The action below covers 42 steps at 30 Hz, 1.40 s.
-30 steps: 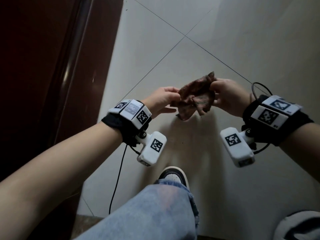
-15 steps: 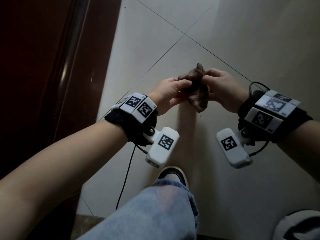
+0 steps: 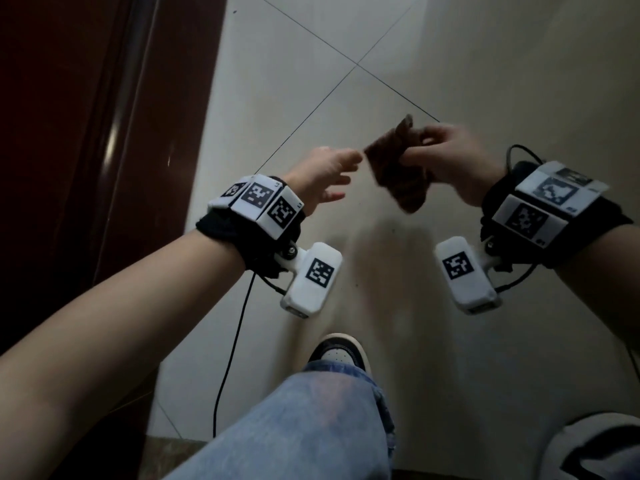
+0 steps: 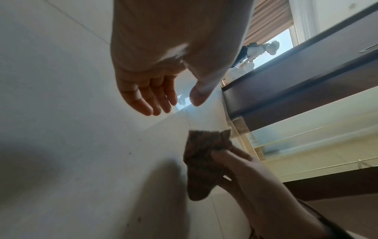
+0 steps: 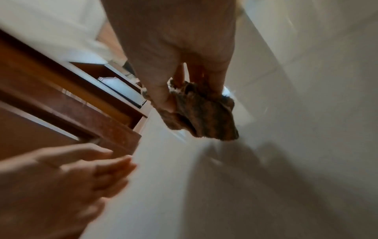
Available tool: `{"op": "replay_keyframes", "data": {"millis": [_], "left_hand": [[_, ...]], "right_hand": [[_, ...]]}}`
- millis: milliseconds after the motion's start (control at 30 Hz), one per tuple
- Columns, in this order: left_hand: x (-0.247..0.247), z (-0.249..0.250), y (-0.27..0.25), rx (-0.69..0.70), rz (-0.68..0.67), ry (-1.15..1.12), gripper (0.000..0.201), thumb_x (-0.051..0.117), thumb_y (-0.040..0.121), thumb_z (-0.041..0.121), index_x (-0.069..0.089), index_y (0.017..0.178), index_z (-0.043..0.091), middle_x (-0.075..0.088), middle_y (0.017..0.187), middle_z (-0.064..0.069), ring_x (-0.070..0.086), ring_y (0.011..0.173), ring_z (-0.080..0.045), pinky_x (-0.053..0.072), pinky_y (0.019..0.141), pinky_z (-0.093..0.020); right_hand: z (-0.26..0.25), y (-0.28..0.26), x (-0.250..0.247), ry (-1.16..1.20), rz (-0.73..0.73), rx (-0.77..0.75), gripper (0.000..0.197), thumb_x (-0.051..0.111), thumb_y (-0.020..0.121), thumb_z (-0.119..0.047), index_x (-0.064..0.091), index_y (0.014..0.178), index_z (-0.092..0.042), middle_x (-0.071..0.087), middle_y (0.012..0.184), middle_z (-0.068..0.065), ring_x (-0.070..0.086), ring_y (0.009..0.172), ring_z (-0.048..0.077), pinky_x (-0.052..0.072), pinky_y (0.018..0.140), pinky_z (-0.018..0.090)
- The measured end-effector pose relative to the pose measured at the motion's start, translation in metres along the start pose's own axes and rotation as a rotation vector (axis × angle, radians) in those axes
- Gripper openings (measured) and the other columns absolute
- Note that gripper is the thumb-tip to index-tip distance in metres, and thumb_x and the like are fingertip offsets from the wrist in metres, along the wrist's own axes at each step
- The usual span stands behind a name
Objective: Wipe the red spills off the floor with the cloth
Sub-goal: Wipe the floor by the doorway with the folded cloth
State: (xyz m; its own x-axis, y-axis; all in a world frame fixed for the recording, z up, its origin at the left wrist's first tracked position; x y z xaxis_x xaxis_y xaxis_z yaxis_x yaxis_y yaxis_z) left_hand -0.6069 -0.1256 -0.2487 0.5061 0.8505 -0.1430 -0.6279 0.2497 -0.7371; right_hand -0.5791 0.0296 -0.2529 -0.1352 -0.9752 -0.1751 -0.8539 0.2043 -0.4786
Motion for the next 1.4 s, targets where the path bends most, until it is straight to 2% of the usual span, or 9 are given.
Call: {"op": "replay_keyframes", "data": {"millis": [133,367,500,567,700,800,1033,1233,1400], "left_hand": [[-0.015,0.004,0.009,0.011,0.066,0.023,0.017,0.048,0.094,0.017,0.048,0.078,0.02,0.053,0.085,0.006,0.05,0.075,-0.009,0.042,0.064,-0.022],[-0.031,-0.004,0.015,-0.006,0.117,-0.033,0.015,0.044,0.095,0.015,0.049,0.081,0.02,0.055,0.085,0.006,0.052,0.072,-0.009,0.043,0.065,-0.022],[-0.041,-0.007,0.015,-0.006,0.141,-0.034,0.015,0.045,0.095,0.017,0.049,0.081,0.021,0.056,0.085,0.006,0.053,0.072,-0.009,0.044,0.064,-0.022],[-0.046,-0.009,0.015,-0.011,0.148,-0.039,0.015,0.045,0.095,0.018,0.05,0.081,0.021,0.057,0.085,0.006,0.053,0.071,-0.009,0.044,0.063,-0.022],[-0.055,-0.016,0.014,-0.019,0.17,-0.056,0.016,0.044,0.095,0.018,0.051,0.081,0.021,0.057,0.084,0.006,0.053,0.07,-0.009,0.043,0.063,-0.022],[-0.062,-0.022,0.014,-0.029,0.183,-0.05,0.018,0.044,0.096,0.018,0.052,0.081,0.021,0.056,0.084,0.006,0.053,0.071,-0.009,0.043,0.064,-0.022],[-0.076,-0.035,0.012,-0.044,0.21,-0.047,0.019,0.043,0.095,0.016,0.052,0.079,0.021,0.056,0.083,0.007,0.052,0.07,-0.008,0.042,0.064,-0.021],[-0.087,-0.041,0.011,-0.043,0.236,-0.046,0.019,0.043,0.094,0.014,0.052,0.079,0.021,0.057,0.082,0.007,0.052,0.068,-0.008,0.042,0.063,-0.021],[-0.101,-0.044,0.008,-0.035,0.265,-0.062,0.019,0.043,0.094,0.014,0.053,0.079,0.021,0.057,0.082,0.007,0.052,0.067,-0.008,0.042,0.062,-0.02]], "right_hand": [[-0.015,0.008,-0.039,-0.65,0.284,-0.192,0.033,0.066,0.079,-0.016,0.065,0.112,-0.01,0.065,0.104,0.01,0.06,0.098,0.024,0.046,0.079,0.027],[0.016,-0.018,0.039,-1.144,-0.204,-0.405,0.035,0.06,0.088,-0.028,0.064,0.12,-0.016,0.059,0.112,0.012,0.058,0.102,0.032,0.047,0.082,0.034],[0.028,-0.074,0.089,-1.269,-0.391,-0.802,0.018,0.083,0.059,-0.015,0.076,0.075,-0.013,0.066,0.072,0.007,0.064,0.058,0.026,0.044,0.038,0.019],[0.038,-0.103,0.096,-1.232,-0.437,-0.946,0.014,0.062,0.07,-0.019,0.075,0.067,-0.017,0.065,0.067,0.002,0.061,0.052,0.019,0.034,0.031,0.013],[0.075,-0.16,0.114,-1.212,-0.731,-1.054,0.01,0.067,0.071,-0.022,0.073,0.079,-0.02,0.062,0.079,-0.002,0.061,0.068,0.016,0.044,0.036,0.018],[0.083,-0.169,0.115,-1.172,-0.763,-1.163,0.022,0.051,0.084,-0.019,0.072,0.085,-0.016,0.064,0.083,-0.001,0.059,0.077,0.017,0.05,0.046,0.024],[0.031,-0.056,0.084,-1.346,-0.288,-0.898,0.038,0.036,0.078,-0.012,0.073,0.076,-0.005,0.065,0.074,0.013,0.062,0.058,0.03,0.044,0.032,0.025],[-0.021,0.028,0.06,-1.281,-0.002,-0.486,0.031,0.042,0.096,-0.013,0.057,0.12,0.001,0.048,0.121,0.022,0.046,0.114,0.037,0.044,0.083,0.042],[-0.03,0.033,0.095,-1.309,-0.102,-0.539,0.036,0.046,0.093,-0.022,0.057,0.12,0.0,0.047,0.124,0.019,0.046,0.114,0.036,0.044,0.082,0.04]]}}
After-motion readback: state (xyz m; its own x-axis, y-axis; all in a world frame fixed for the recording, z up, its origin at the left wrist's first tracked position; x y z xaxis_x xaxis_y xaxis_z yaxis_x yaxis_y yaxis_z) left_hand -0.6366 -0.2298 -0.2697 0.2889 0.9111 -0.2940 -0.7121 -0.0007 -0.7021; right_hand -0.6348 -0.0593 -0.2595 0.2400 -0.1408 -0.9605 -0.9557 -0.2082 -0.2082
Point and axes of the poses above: each hand's wrist, its own y-axis towards the middle knuckle, its own x-axis out of the palm, z = x × y, the point moved 9 cm from there along y, towards the middle knuckle
